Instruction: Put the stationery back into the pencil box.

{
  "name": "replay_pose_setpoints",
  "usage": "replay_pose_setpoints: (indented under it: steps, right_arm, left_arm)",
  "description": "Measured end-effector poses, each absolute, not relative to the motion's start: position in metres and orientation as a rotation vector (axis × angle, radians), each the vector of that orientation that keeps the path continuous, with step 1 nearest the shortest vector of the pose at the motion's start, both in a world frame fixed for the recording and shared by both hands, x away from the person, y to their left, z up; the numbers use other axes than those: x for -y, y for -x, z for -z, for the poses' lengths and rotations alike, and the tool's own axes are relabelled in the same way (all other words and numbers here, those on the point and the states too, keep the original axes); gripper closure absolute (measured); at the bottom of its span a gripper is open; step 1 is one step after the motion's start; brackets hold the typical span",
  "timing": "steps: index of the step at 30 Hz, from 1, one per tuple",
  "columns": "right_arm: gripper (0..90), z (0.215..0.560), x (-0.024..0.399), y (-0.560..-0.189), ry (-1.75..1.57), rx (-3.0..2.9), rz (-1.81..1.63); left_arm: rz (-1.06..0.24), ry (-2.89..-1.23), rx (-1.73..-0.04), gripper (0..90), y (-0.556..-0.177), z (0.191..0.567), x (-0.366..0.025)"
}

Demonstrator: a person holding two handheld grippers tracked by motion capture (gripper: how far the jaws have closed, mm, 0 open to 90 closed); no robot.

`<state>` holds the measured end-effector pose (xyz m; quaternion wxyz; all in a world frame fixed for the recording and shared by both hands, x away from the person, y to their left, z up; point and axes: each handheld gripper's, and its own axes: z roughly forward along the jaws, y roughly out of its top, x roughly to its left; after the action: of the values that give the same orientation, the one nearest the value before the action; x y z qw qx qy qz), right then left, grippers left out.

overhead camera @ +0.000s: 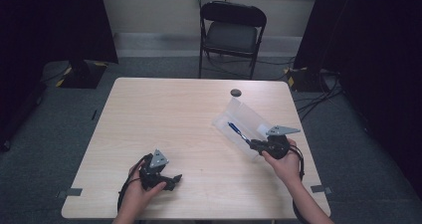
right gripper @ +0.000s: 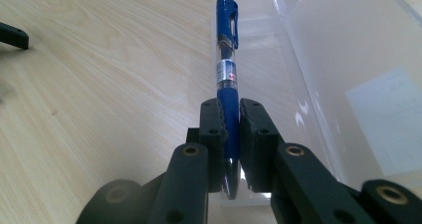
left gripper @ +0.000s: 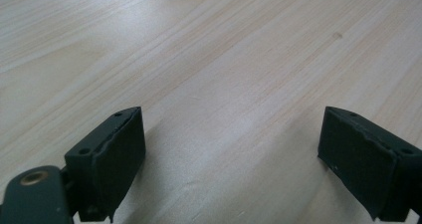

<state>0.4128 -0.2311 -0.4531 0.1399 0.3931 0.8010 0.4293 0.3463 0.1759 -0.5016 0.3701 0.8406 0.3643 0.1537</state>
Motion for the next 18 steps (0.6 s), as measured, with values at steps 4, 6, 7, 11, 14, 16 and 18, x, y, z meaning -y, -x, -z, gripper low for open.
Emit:
replay_pose_setpoints:
  steps: [4,6,7,11,14,16,18]
  right_arm:
    - [81.1,0.456,0.233,-0.416,-1.138,-2.318,-1.228]
    - [81.1,0.457,0.234,-0.417,-1.138,-2.316,-1.224]
    - [81.1,0.457,0.234,-0.417,-1.138,-2.316,-1.224]
    - [81.1,0.46,0.234,-0.419,-1.15,-2.314,-1.209]
    - [81.1,0.463,0.235,-0.422,-1.152,-2.312,-1.194]
    - [81.0,0.464,0.236,-0.423,-1.155,-2.313,-1.187]
    - [81.1,0.465,0.236,-0.424,-1.163,-2.309,-1.184]
  left_arm:
    - [-0.394,-2.156,-0.935,11.1,-0.346,0.502,-0.176]
    - [-0.394,-2.156,-0.935,11.1,-0.346,0.502,-0.176]
    - [-0.394,-2.156,-0.935,11.1,-0.346,0.502,-0.176]
    - [-0.394,-2.156,-0.935,11.1,-0.346,0.502,-0.176]
    - [-0.394,-2.157,-0.935,11.1,-0.346,0.502,-0.176]
    - [-0.394,-2.157,-0.935,11.1,-0.346,0.502,-0.176]
    - [-0.394,-2.157,-0.935,11.1,-0.346,0.502,-0.176]
